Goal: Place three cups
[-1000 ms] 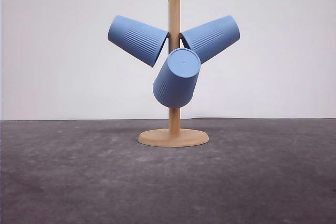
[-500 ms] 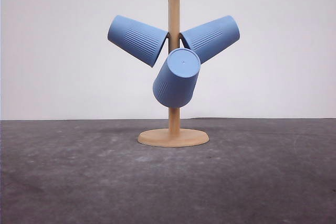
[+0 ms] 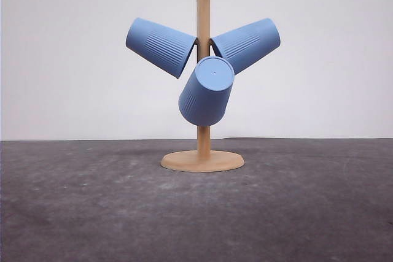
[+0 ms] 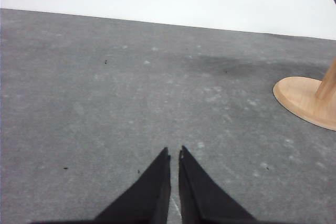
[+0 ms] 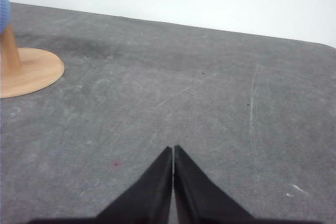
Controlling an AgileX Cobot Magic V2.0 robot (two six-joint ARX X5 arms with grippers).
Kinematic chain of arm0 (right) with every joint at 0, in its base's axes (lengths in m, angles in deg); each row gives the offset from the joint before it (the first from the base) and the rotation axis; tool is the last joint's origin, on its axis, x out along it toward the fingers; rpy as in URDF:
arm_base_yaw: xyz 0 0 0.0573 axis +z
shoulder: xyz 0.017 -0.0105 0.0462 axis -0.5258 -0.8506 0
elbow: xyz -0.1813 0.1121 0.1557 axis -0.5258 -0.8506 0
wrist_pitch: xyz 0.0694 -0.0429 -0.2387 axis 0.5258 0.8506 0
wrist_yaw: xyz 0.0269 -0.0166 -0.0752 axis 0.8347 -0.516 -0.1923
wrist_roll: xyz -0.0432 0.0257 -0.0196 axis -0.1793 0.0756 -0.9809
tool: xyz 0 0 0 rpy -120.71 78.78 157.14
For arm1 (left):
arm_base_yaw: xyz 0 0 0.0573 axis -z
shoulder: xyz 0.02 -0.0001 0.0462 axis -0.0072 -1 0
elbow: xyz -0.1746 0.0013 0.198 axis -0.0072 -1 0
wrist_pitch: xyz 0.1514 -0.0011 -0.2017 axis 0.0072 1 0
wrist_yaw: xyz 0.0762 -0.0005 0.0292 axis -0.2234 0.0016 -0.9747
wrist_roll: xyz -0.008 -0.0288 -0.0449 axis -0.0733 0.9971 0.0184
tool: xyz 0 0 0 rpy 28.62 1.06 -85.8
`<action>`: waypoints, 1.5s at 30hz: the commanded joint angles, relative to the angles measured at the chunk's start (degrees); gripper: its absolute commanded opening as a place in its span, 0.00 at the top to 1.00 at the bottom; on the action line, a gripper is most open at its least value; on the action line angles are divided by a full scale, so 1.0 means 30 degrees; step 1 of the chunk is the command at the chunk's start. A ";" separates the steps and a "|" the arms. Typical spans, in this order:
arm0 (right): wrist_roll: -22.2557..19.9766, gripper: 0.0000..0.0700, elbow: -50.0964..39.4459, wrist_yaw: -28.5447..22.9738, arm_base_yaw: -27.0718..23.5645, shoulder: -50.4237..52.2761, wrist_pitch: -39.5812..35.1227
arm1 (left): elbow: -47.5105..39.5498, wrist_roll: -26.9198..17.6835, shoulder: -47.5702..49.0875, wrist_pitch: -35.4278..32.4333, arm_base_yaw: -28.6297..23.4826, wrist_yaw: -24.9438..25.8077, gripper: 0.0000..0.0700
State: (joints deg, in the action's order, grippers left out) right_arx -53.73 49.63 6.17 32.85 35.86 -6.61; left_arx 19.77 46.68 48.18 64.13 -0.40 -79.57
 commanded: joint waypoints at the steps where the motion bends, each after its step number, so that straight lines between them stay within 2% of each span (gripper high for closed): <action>1: 0.0197 1.00 -0.0080 -0.0045 0.0051 0.0029 -0.0246 | -0.0197 0.0015 -0.0029 0.0182 0.0000 -0.0051 1.00; 45: 0.0197 1.00 -0.0080 -0.0044 0.0051 0.0029 -0.0246 | -0.0197 0.0015 -0.0029 0.0182 0.0000 -0.0051 1.00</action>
State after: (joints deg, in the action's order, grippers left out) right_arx -53.73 49.63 6.17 32.85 35.86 -6.63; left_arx 19.77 46.70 48.18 64.12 -0.40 -79.57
